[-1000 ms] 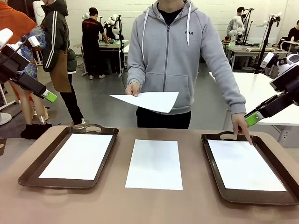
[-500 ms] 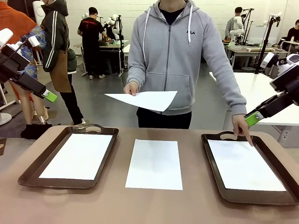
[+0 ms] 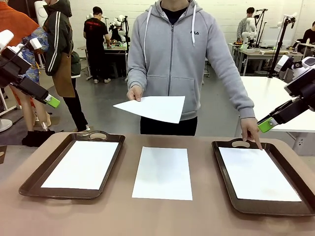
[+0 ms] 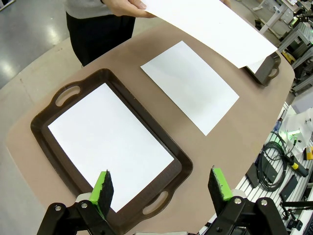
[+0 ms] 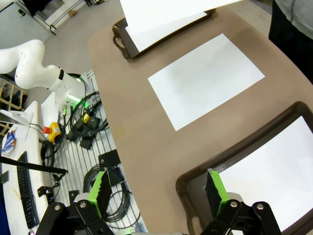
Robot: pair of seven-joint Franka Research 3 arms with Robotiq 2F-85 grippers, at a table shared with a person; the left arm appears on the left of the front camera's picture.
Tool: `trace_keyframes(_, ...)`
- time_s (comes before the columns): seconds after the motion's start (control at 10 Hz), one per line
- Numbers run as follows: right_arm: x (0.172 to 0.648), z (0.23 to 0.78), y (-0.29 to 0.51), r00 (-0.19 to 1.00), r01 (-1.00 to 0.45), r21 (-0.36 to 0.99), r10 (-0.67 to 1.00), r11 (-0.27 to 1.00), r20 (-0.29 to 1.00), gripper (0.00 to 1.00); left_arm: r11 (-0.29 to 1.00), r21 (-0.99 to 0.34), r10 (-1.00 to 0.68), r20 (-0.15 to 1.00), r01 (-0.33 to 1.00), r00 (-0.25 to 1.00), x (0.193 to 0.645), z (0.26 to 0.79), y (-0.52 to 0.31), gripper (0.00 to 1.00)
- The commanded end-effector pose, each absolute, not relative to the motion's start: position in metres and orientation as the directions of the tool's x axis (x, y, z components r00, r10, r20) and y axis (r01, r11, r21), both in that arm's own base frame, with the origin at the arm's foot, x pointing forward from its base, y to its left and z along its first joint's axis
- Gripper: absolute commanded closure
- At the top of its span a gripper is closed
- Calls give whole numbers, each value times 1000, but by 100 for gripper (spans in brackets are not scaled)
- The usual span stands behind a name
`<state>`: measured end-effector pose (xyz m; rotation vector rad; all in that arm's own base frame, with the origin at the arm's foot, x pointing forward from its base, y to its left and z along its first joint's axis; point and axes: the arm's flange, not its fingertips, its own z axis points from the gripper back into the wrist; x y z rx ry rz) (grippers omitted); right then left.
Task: Sort the A4 documents.
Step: Receive the A4 Paper.
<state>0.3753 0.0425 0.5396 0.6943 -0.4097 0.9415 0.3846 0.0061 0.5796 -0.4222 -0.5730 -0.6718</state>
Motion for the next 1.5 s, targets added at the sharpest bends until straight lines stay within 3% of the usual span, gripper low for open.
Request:
trace_keyframes(0.0, 375, 539, 43, 540, -841, 358, 597, 405, 593, 0, 708, -182, -457, 618, 683, 639, 382, 579, 6, 0)
trace_keyframes(0.5, 375, 540, 42, 537, -843, 360, 593, 399, 600, 0, 708, -182, -457, 618, 683, 639, 382, 579, 6, 0)
trace_keyframes(1.0, 416, 518, 85, 707, -707, 552, 453, 443, 542, 0, 708, -182, -457, 618, 683, 639, 382, 579, 6, 0)
trace_keyframes(1.4, 479, 490, 115, 884, -458, 820, 269, 344, 381, 0, 708, -182, -457, 618, 683, 639, 382, 579, 6, 0)
